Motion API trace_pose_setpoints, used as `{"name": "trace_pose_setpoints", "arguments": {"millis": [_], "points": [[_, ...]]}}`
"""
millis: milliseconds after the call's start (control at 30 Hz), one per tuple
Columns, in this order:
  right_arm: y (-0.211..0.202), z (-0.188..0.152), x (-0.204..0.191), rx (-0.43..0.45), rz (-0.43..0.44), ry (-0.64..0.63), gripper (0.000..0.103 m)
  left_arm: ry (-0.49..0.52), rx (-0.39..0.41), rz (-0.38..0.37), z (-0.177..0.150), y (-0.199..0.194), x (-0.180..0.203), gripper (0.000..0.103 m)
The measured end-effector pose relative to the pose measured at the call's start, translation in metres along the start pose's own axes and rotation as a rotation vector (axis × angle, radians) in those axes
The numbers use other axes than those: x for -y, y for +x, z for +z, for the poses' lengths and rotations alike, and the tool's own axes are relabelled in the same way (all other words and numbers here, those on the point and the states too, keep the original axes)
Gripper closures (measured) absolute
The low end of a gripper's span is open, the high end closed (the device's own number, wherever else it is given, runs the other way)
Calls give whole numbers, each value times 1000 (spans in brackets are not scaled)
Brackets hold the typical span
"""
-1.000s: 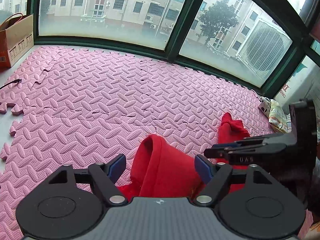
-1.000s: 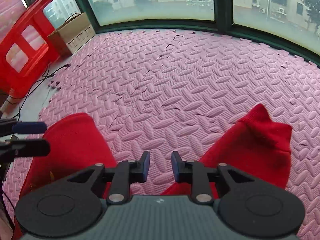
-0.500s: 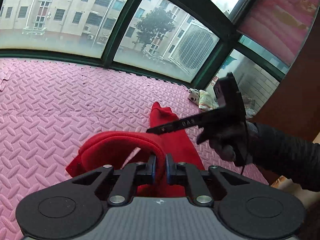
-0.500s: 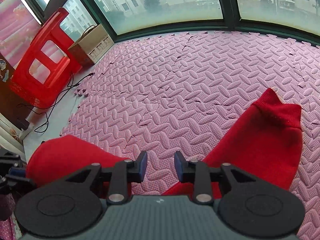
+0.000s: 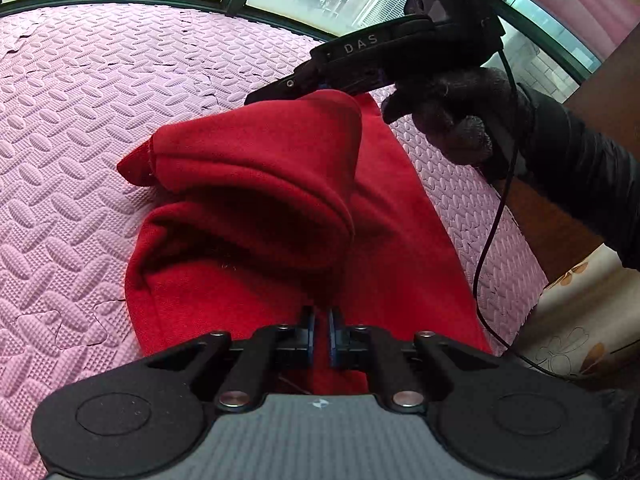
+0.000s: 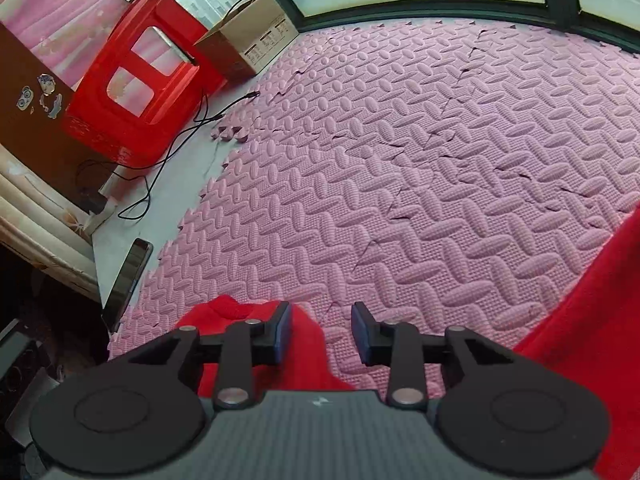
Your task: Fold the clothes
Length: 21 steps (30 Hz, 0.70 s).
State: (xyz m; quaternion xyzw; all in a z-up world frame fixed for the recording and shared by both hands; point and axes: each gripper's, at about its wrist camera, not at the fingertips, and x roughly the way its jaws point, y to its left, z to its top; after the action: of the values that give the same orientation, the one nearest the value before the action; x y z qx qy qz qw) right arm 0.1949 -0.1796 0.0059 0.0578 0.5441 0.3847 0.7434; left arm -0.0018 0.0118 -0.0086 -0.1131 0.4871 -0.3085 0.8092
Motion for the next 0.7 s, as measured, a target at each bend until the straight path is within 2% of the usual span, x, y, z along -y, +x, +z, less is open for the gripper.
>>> {"name": "trace_pose_setpoints", "arguments": {"millis": [133, 267, 367, 400, 433, 467, 600, 667, 700], "points": [[13, -8, -18, -75, -8, -78, 69, -37, 29, -2, 0, -13, -8, 95], [19, -18, -18, -106, -17, -82, 68, -115, 108, 43, 6, -38, -23, 92], [13, -19, -19, -85, -22, -94, 71, -180, 197, 86, 18, -57, -33, 82], [12, -18, -21, -78, -26, -106, 73, -197, 210, 99, 24, -57, -36, 75], [10, -17, -23, -71, -30, -115, 77, -214, 224, 111, 30, -58, -38, 58], [9, -17, -25, -64, -33, -124, 77, -230, 234, 124, 37, -57, -41, 52], [6, -15, -28, -35, -49, -132, 82, -276, 179, 189, 60, -31, -50, 50], [4, -14, -27, -23, -53, -119, 86, -300, 143, 188, 65, -18, -55, 53], [2, -14, -26, -16, -54, -114, 86, -305, 131, 180, 67, -13, -57, 57]]}}
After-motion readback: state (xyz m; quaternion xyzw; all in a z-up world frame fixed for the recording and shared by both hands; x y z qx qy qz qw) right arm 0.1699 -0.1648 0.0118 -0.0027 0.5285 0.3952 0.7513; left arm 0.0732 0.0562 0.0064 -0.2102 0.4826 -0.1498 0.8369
